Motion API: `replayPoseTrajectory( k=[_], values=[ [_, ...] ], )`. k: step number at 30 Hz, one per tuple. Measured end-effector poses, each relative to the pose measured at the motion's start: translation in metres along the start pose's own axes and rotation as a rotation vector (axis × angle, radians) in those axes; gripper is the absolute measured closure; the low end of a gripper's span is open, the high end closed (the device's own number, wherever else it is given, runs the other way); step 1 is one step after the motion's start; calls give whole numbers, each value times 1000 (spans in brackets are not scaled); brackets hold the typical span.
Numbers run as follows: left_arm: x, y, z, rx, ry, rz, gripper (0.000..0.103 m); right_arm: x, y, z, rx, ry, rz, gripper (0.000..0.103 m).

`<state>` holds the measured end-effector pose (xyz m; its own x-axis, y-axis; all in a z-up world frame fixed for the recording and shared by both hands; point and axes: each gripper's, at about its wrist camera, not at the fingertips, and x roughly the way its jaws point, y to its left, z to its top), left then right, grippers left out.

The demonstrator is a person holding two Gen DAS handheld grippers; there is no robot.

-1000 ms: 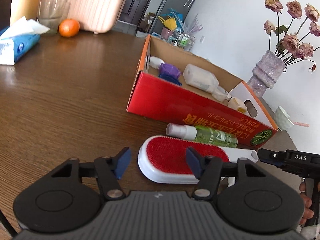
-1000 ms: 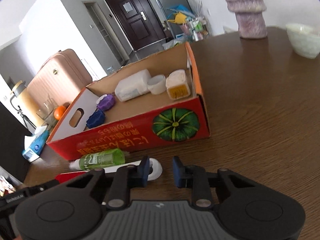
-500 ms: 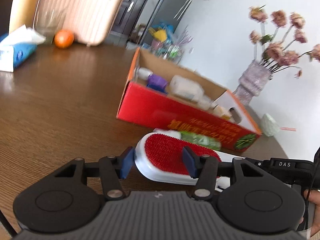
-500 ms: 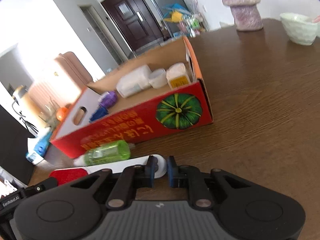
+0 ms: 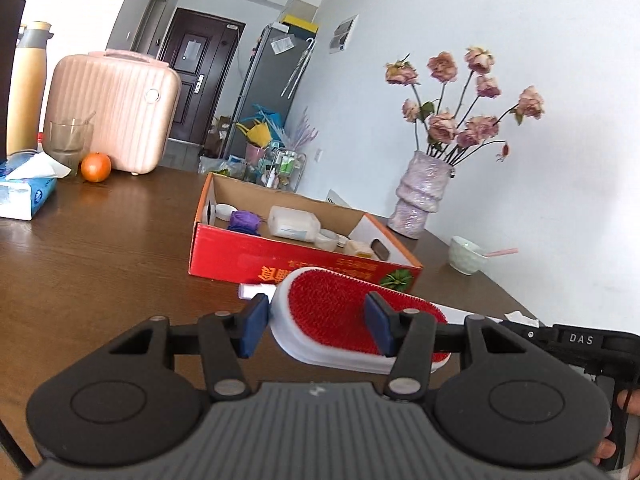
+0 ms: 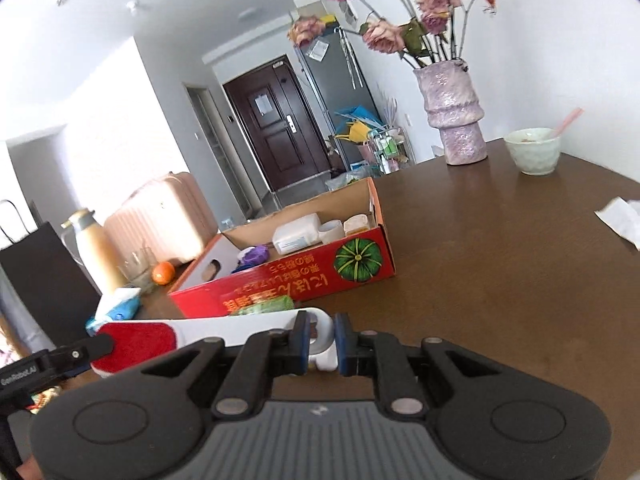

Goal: Organize rigid objects
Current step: 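Grasp the red lint brush with the left tool while the right tool grasps the white spray bottle, then carry the lint brush and spray bottle into the box and open both tools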

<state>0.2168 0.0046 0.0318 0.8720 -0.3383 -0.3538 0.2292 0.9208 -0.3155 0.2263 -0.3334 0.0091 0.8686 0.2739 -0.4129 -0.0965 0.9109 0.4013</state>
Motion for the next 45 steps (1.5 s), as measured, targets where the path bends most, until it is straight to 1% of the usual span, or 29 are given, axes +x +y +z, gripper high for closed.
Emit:
replayPoseTrajectory(
  k=[6,12,17,22,26,30,34,38,42,45],
  values=[
    [-30,-17,-8,25,-32,-4,50,-32,3,-10,-6,-49,5,90],
    [-49,-27,-8,48,-70,-7,50,-49,8,-13,-14,-85,12,90],
    [-52,-28,-8,46,-77,-8,50,-49,8,-11,-16,-92,15,90],
    [-43,-25,-2,47,-85,-13,50,-40,11,-8,-29,-108,-1,90],
    [-23,-19,10,46,-81,-18,50,-21,10,9,-31,-105,0,90],
    [4,-10,32,38,-90,-18,50,9,12,32,-43,-100,-3,90],
    [34,-1,56,43,-97,-4,50,47,13,56,-29,-93,1,90],
    [72,14,86,39,-80,-2,50,89,16,86,-36,-82,12,90],
    [110,26,114,53,-69,15,50,136,17,114,-21,-45,16,90],
    [135,37,124,37,-47,28,50,166,17,124,-26,-13,6,90]
  ],
)
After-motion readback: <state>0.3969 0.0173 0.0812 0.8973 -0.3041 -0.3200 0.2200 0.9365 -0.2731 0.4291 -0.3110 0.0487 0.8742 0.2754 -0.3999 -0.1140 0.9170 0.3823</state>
